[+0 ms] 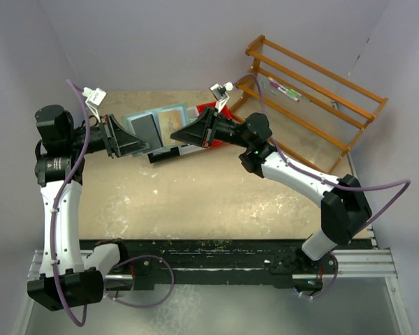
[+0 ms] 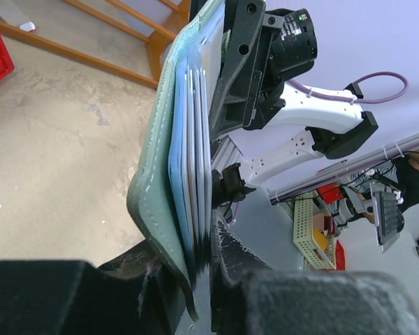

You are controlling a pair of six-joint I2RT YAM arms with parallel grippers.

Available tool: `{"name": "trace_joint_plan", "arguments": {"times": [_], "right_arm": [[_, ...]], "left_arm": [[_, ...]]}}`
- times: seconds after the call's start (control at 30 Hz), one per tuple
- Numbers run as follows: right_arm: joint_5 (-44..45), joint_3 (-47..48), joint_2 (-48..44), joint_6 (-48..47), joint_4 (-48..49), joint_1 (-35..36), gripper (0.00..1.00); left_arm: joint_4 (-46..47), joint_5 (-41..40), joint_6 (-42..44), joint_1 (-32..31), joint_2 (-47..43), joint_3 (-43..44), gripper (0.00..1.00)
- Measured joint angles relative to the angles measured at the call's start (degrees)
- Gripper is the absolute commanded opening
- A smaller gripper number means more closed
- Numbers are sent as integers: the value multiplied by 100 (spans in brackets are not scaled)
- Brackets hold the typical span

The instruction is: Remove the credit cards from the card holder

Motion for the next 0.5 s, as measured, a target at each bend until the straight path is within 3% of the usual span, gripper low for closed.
{"name": "trace_joint_plan", "arguments": {"times": [0.17, 0.27, 0.5], "right_arm": [[133, -151, 0, 28, 164, 0, 0], [177, -251, 0, 50, 188, 0, 0], [188, -337, 2, 90, 317, 0, 0]], "left_arm": [[87, -118, -131, 0, 2, -63, 38], [96, -249, -199, 0, 11, -107, 40], [227, -363, -393, 0, 44, -275, 23]]}}
